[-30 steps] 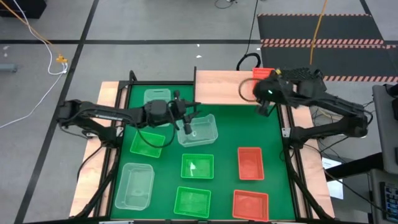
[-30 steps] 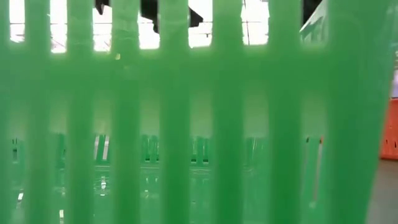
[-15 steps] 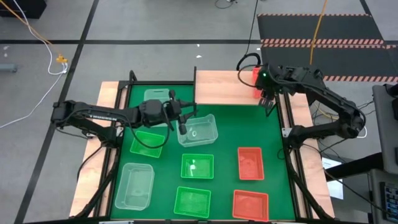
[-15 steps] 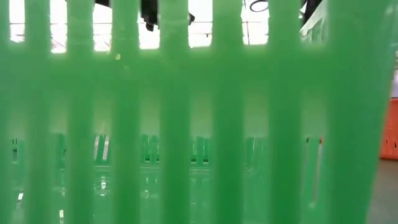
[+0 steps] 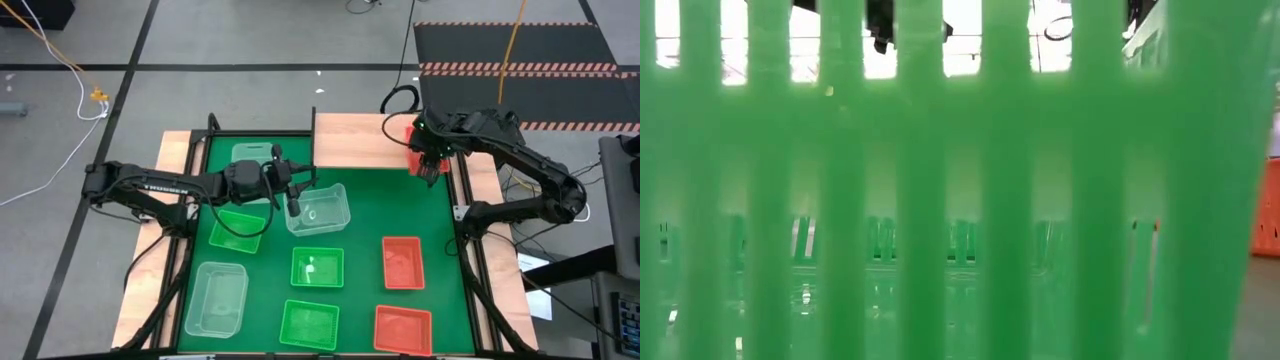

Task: Stack baskets on shelf by color
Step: Adjust the orange bin on the shelf

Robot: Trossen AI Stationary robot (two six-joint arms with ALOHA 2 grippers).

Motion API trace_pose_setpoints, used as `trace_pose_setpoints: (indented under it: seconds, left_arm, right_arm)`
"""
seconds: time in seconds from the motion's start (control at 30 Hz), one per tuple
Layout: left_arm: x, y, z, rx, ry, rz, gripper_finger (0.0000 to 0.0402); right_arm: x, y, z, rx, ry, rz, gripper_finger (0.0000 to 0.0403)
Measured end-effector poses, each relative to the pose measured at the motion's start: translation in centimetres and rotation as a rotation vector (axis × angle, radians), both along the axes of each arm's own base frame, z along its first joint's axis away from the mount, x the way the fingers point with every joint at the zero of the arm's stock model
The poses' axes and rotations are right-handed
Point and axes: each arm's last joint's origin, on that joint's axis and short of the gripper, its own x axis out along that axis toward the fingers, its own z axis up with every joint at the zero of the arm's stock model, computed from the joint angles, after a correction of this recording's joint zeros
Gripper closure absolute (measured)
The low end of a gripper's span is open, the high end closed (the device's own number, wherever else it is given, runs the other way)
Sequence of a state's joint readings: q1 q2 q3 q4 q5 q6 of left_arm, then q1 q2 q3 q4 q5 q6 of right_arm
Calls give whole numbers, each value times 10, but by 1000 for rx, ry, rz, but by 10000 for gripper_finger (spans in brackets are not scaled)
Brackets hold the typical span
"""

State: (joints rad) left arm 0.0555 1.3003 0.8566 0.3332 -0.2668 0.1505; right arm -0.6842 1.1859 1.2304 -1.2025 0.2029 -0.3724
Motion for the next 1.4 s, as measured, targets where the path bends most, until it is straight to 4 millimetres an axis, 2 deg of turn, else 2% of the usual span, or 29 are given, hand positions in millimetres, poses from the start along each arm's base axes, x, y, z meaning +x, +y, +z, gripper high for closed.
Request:
trace_pose_setpoints:
  seconds: [0.07,0.23,0.33,0.47,0.7,0.97,1.13,1.23,1.33,1.4]
  left_arm:
    - [0,0,0,0,1,0,256]
    - [0,0,0,1,1,0,256]
    - [0,0,0,1,0,1,256]
    - [0,1,1,11,-4,5,256]
    - [5,0,-2,32,-12,21,245]
    - [24,-2,-22,43,7,11,159]
    - [24,-2,-21,75,6,9,125]
    - [24,-2,-18,62,-30,11,127]
    - [30,-2,-21,75,-62,5,145]
    - [34,-1,-29,93,-29,2,157]
  right_arm:
    - [-2,0,6,-67,-1,-4,259]
    - [-14,9,38,-159,-81,-5,259]
    - [-25,24,53,-99,-199,20,259]
    - [-39,42,58,-24,-262,76,259]
    - [-47,56,43,54,-180,112,259]
    - [-38,52,5,82,-128,146,259]
    - [-33,47,-11,51,-112,148,261]
    - [-31,46,-16,56,-124,159,288]
    - [-29,49,-16,99,-158,192,361]
    - [-26,53,-16,136,-194,236,390]
